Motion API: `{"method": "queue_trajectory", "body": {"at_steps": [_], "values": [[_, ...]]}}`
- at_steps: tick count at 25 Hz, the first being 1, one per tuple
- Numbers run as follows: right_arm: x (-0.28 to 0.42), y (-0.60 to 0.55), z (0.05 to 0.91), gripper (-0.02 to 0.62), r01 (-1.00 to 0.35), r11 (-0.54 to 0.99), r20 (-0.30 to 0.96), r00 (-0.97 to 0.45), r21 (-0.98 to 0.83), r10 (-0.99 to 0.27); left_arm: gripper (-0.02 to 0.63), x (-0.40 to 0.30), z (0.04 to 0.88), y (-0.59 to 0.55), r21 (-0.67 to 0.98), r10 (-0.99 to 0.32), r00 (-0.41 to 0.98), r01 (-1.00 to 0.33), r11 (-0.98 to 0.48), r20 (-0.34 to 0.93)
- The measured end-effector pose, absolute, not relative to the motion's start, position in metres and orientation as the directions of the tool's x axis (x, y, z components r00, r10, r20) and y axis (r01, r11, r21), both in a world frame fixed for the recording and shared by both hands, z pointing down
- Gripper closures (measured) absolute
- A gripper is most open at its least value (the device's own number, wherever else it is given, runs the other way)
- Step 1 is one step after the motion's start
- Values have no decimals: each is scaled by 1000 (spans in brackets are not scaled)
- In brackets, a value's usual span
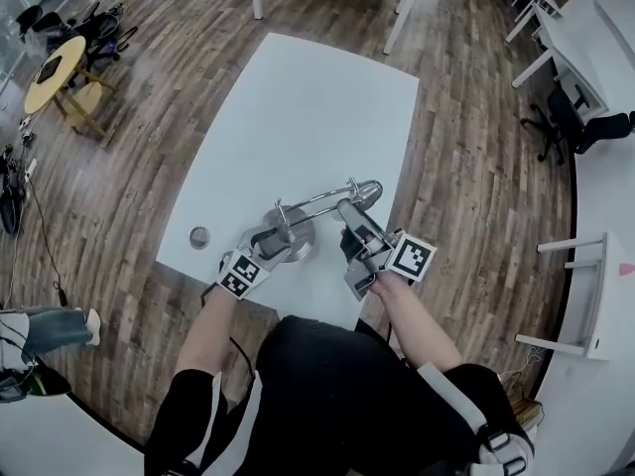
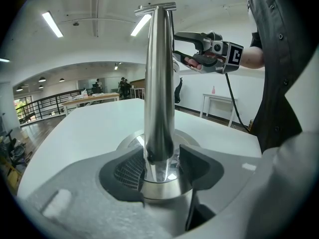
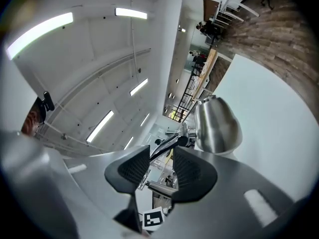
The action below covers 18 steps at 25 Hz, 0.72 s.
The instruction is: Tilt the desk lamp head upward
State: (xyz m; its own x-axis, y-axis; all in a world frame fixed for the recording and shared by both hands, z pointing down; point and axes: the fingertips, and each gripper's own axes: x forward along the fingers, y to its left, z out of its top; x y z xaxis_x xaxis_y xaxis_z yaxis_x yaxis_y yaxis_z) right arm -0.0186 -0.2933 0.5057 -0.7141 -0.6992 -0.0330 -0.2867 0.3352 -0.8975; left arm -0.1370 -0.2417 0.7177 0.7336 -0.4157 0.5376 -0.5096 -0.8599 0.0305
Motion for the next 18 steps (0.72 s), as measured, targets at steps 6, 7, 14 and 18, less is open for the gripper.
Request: {"method": "queue_trajectory", "body": {"at_steps": [6,7,14,18], "values": [[-23,-293,485,477,-337,416,-43,-732,-845,-680,374,-140,719,-243,35,-424,724,-525,-850,544],[-23,-293,483,481,-350,422,-36,-733,-837,-679,374,-140,720,-243,37,-424,723,-526,-850,546],[-26,-292,460,494,-421,508,-14,-759,-752,-651,373,-139,719,-243,33,-442,708,-548,-836,551],[-31,-291,453,499,-442,541,-3,-772,-716,-635,374,-141,719,-244,31,-451,700,-559,-829,554]]}}
